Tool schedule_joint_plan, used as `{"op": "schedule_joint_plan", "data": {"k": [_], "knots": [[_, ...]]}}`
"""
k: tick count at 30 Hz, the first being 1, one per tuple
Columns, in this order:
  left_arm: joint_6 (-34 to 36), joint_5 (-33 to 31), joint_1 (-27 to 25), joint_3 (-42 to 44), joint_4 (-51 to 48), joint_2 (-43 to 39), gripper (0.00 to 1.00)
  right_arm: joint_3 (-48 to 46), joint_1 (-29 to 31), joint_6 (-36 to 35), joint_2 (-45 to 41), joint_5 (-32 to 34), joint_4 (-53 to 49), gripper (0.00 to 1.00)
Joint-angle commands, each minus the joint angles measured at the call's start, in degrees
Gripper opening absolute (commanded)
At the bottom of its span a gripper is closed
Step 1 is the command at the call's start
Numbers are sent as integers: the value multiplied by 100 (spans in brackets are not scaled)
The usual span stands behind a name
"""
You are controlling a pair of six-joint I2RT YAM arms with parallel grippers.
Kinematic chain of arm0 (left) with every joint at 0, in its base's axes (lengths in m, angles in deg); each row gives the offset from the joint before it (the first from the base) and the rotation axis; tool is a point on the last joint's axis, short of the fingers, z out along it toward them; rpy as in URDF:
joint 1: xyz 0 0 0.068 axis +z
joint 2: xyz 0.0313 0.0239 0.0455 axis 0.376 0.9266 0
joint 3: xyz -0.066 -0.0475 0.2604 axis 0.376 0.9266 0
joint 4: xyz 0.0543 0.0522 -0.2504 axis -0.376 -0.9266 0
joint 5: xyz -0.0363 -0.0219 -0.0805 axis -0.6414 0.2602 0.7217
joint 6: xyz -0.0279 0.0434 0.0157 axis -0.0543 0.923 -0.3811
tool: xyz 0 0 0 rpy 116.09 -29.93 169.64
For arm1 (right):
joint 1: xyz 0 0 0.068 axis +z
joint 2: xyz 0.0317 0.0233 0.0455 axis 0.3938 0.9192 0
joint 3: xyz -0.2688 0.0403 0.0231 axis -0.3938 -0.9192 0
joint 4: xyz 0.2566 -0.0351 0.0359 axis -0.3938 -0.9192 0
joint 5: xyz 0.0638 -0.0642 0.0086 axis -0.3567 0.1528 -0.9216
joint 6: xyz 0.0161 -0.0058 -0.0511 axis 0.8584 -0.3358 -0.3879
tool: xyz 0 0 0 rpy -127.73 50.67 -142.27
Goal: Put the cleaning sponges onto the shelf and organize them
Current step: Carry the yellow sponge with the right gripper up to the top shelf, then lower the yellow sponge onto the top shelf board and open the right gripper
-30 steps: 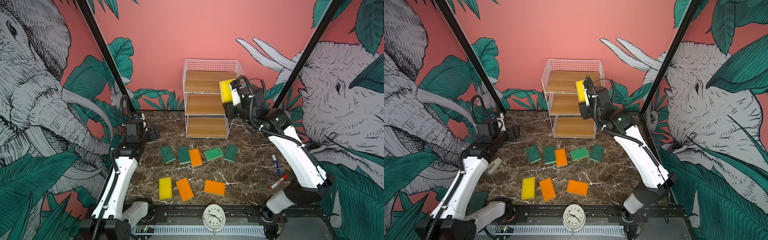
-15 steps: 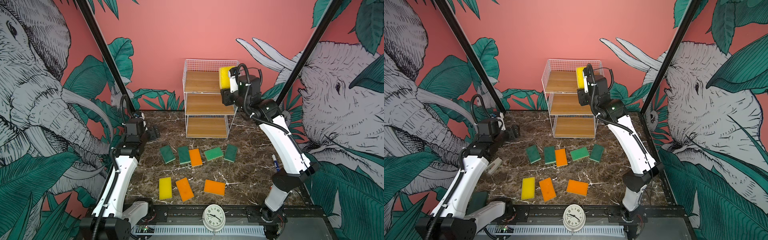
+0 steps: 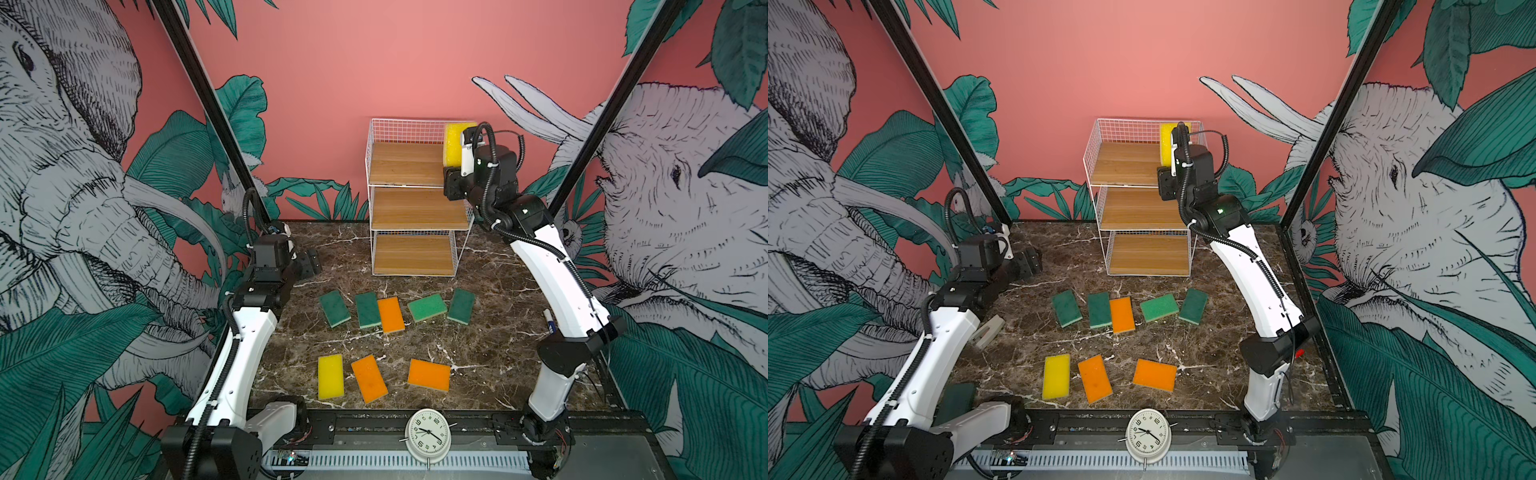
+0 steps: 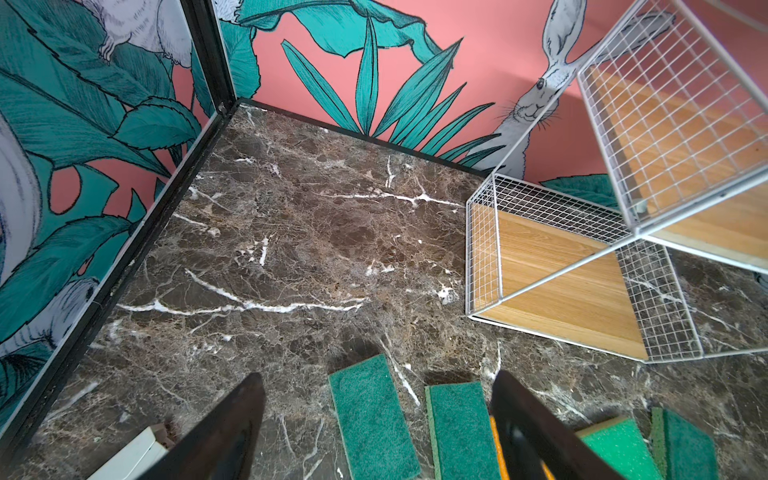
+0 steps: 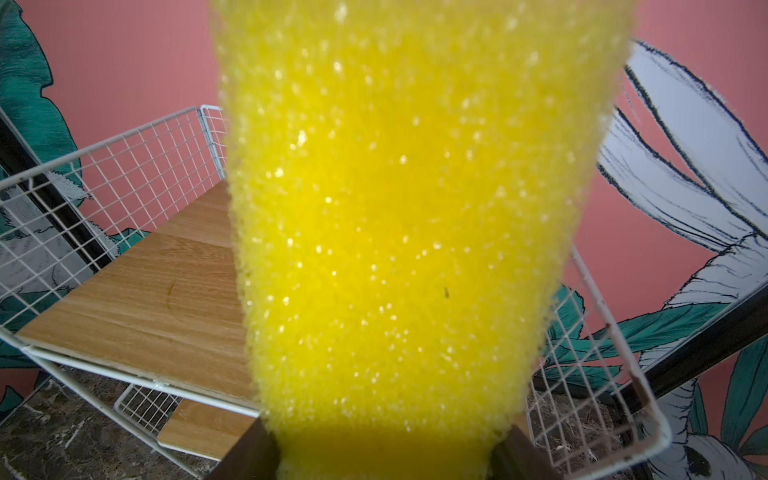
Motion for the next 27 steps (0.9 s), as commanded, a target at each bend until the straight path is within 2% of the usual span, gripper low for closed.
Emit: {"op": "schedule_joint_plan", "data": {"k": [1,21,27], "knots": [[-53,-14,-25,-11,81,-54,86,237,-45,-9,178,234,142,63],[-53,-109,-30,60,99,28,86,600,-201,136,675,542,-94,64],[-23,-135,-22,78,73,7,86,640,-265,315,751,592,-193,70]]}}
